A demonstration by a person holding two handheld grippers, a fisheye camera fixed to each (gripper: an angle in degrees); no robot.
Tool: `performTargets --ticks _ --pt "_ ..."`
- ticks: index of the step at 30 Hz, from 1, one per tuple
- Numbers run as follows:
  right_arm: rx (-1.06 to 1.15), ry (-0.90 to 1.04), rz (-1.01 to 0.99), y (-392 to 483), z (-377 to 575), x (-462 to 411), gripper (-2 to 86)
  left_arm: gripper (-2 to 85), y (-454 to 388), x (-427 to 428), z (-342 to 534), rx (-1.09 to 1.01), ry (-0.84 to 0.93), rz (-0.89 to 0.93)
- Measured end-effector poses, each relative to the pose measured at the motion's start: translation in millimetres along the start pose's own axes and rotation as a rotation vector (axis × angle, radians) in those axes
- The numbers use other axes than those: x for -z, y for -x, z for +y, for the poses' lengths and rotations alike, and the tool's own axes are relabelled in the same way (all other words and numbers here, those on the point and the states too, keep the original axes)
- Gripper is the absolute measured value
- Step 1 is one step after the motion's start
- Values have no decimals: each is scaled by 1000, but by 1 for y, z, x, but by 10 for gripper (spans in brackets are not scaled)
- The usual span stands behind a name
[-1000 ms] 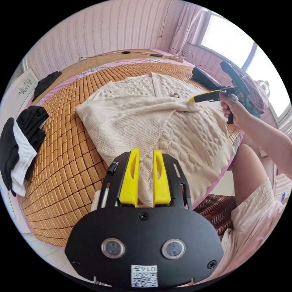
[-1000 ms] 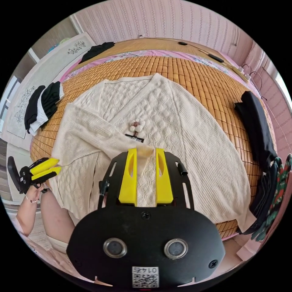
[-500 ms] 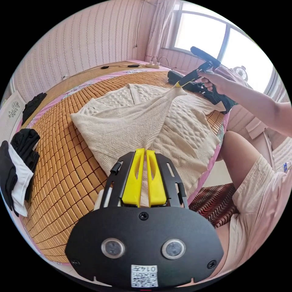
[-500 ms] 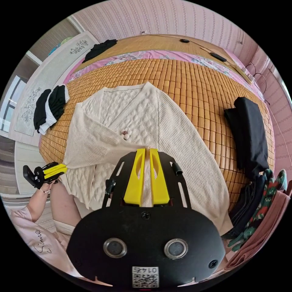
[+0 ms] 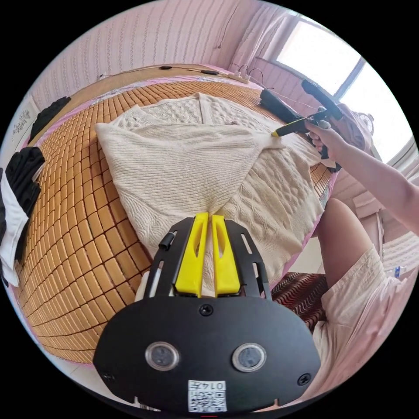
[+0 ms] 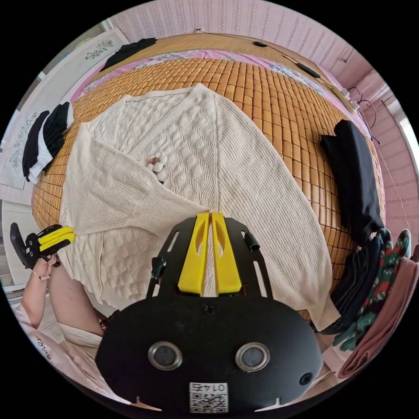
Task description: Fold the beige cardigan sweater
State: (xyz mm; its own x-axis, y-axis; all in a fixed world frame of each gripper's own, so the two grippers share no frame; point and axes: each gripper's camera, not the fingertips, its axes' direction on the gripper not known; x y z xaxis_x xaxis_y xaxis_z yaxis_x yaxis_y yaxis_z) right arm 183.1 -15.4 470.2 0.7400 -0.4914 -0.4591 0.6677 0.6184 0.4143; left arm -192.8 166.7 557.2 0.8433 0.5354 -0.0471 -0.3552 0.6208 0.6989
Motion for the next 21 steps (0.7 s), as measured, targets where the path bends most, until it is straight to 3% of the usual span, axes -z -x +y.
performTargets --ticks 2,5,10,14,21 --pt "7 -188 -112 -1 48 28 -2 -3 -4 13 9 10 -49 -5" --pt "-35 -354 -95 -7 130 50 -1 -4 -18 41 34 29 -143 -23" --pt "-242 -500 20 -32 279 53 1 -5 -64 75 66 24 -186 13" --pt "-454 -678 68 -69 371 45 5 5 -130 85 78 -89 -323 -126" --pt "-748 -778 100 -126 448 28 70 76 -223 50 32 -202 -308 -89"
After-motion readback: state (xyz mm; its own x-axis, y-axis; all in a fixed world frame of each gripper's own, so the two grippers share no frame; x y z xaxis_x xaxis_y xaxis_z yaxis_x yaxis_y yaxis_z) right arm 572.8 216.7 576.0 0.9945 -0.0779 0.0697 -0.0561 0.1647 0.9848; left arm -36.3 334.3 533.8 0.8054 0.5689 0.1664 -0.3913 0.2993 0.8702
